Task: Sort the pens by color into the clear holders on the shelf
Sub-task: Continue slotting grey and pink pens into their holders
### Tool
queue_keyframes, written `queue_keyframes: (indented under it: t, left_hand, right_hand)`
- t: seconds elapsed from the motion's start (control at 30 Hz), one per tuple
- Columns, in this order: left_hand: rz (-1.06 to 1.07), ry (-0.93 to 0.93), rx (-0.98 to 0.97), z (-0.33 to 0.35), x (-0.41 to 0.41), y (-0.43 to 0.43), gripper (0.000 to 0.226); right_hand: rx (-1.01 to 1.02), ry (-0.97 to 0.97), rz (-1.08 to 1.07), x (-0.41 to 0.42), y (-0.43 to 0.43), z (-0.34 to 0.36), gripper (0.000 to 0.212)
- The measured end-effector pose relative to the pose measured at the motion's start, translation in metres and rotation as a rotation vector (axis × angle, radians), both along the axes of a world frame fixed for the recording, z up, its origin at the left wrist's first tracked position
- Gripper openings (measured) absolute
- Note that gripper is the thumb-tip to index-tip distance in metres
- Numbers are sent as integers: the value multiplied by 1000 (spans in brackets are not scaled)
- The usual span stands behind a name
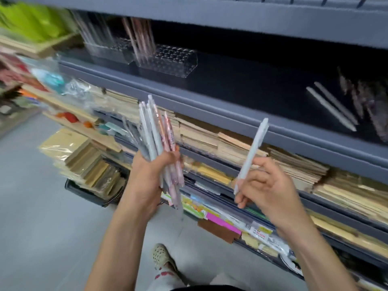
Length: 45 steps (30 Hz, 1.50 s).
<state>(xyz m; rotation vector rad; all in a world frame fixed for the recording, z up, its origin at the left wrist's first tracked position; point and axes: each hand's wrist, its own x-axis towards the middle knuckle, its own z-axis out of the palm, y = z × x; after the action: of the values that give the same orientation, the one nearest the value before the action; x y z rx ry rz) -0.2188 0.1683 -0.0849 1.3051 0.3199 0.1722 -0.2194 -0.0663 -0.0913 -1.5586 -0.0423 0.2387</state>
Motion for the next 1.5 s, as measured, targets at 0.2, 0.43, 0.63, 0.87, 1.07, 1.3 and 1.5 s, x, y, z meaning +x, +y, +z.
queue_keyframes:
  t: [0.2, 0.43, 0.63, 0.87, 1.07, 1.3, 1.5]
  left_hand:
    - [65, -1, 48, -5, 8, 97, 20]
    - [76, 38, 78, -10, 33, 229, 25]
    - [57, 69, 58, -8, 64, 298, 51]
    - [4, 48, 14, -5, 118, 347, 51]
    - [-67, 43, 14, 0, 169, 377, 28]
    - [-135, 55, 43, 5, 222, 407, 33]
    - [-207, 58, -28, 3, 248, 422, 26]
  right_hand:
    - [7, -26, 165, 30, 111, -7, 30]
    - [18, -27, 127, 65, 249, -13, 8]
    - [-2, 0, 45, 91, 322, -11, 17]
    - [-24, -105, -79, 143, 372, 11, 20]
    - [55, -254, -253, 194, 407, 32, 11]
    - [57, -429, -558, 257, 441, 46, 9]
    - [-6, -564, -670, 301, 459, 56, 8]
